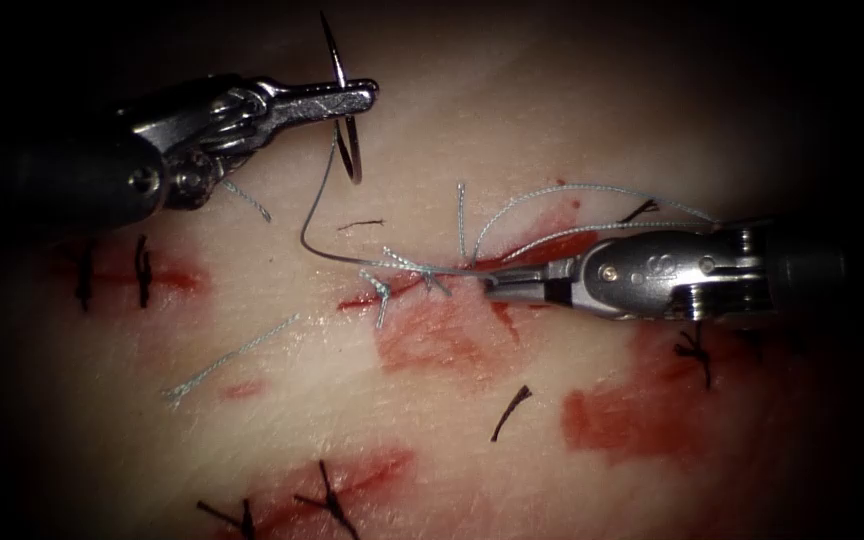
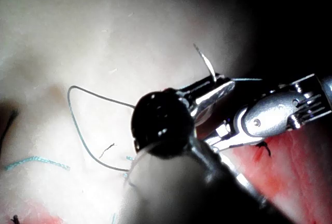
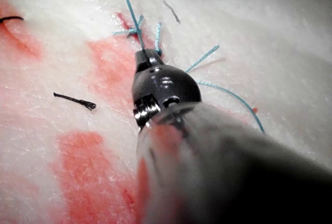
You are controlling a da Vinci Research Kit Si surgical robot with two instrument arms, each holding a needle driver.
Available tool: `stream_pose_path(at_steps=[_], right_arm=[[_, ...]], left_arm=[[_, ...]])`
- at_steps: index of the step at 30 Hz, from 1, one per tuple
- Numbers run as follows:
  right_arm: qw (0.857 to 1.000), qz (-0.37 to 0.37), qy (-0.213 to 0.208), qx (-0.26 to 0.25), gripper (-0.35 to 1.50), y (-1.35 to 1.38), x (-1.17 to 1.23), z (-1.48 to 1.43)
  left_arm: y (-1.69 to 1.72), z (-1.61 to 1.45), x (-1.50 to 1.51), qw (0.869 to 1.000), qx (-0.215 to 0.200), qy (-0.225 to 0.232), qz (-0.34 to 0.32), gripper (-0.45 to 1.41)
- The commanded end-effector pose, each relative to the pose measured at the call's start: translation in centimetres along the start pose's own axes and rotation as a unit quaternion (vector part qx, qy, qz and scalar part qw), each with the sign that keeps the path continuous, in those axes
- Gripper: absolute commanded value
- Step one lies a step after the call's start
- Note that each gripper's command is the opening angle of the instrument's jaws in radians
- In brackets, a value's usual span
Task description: Wound Closure
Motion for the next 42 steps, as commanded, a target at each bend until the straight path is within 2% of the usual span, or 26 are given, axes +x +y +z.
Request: stream_pose_path(at_steps=[1, 7, 12, 14, 16, 17, 18, 22, 23, 25, 29, 32, 33, 35, 36, 37, 38, 42], right_arm=[[1.000, 0.014, 0.016, -0.008, -0.35, 0.00, 0.21, -0.03], [0.993, 0.055, 0.097, -0.036, -0.35, 0.20, 0.90, -0.46], [0.975, 0.079, 0.204, -0.041, -0.35, 0.40, 1.37, -0.67], [0.968, 0.081, 0.234, -0.049, 0.64, 0.42, 1.45, -0.68], [0.966, 0.079, 0.242, -0.050, 1.06, 0.40, 1.45, -0.65], [0.966, 0.077, 0.242, -0.049, 1.20, 0.38, 1.43, -0.63], [0.966, 0.076, 0.242, -0.048, 1.28, 0.34, 1.38, -0.60], [0.965, 0.115, 0.234, -0.029, 1.31, 0.21, 1.08, -0.54], [0.968, 0.133, 0.212, -0.021, 1.25, 0.15, 0.88, -0.53], [0.970, 0.151, 0.190, -0.022, 1.23, 0.12, 0.69, -0.53], [0.983, 0.140, 0.121, -0.018, 0.78, 0.12, 0.22, -0.45], [0.996, 0.060, 0.056, -0.031, 0.34, 0.16, -0.12, -0.28], [0.999, 0.005, 0.039, -0.036, 0.46, 0.18, -0.23, -0.20], [0.997, -0.051, 0.033, -0.039, 0.56, 0.21, -0.38, -0.10], [0.995, -0.085, 0.030, -0.042, 0.76, 0.22, -0.47, -0.04], [0.992, -0.113, 0.027, -0.044, 0.78, 0.22, -0.52, -0.01], [0.983, -0.173, 0.022, -0.049, 0.78, 0.23, -0.61, 0.08], [0.975, -0.218, 0.020, -0.045, 0.84, 0.23, -0.66, 0.22]], left_arm=[[-0.05, 0.02, -0.02, 1.000, -0.001, 0.000, -0.004, -0.45], [0.00, 0.00, 0.07, 1.000, -0.003, -0.001, -0.004, -0.45], [0.02, 0.01, 0.09, 1.000, -0.001, 0.000, -0.003, -0.45], [0.03, 0.01, 0.09, 1.000, -0.001, 0.000, -0.003, -0.45], [0.03, 0.01, 0.09, 1.000, -0.001, 0.000, -0.003, -0.45], [0.03, 0.01, 0.09, 1.000, -0.001, 0.000, -0.003, -0.45], [0.03, 0.01, 0.09, 1.000, -0.001, 0.000, -0.003, -0.45], [0.03, 0.01, 0.08, 1.000, -0.001, 0.000, -0.002, -0.45], [0.02, 0.00, 0.08, 1.000, -0.001, 0.000, -0.002, -0.45], [0.02, 0.00, 0.08, 1.000, -0.001, 0.000, -0.002, -0.45], [0.02, 0.00, 0.07, 1.000, -0.001, 0.000, -0.002, -0.45], [0.02, 0.00, 0.07, 1.000, -0.001, 0.000, -0.002, -0.45], [0.02, 0.01, 0.07, 1.000, -0.001, 0.000, -0.002, -0.45], [0.02, 0.01, 0.07, 1.000, -0.001, 0.000, -0.002, -0.45], [0.02, 0.01, 0.07, 1.000, -0.001, 0.000, -0.002, -0.45], [0.02, 0.01, 0.07, 1.000, -0.001, 0.000, -0.001, -0.45], [0.02, 0.01, 0.07, 1.000, -0.001, 0.000, -0.001, -0.45], [0.02, 0.01, 0.07, 1.000, -0.001, 0.000, -0.001, -0.45]])
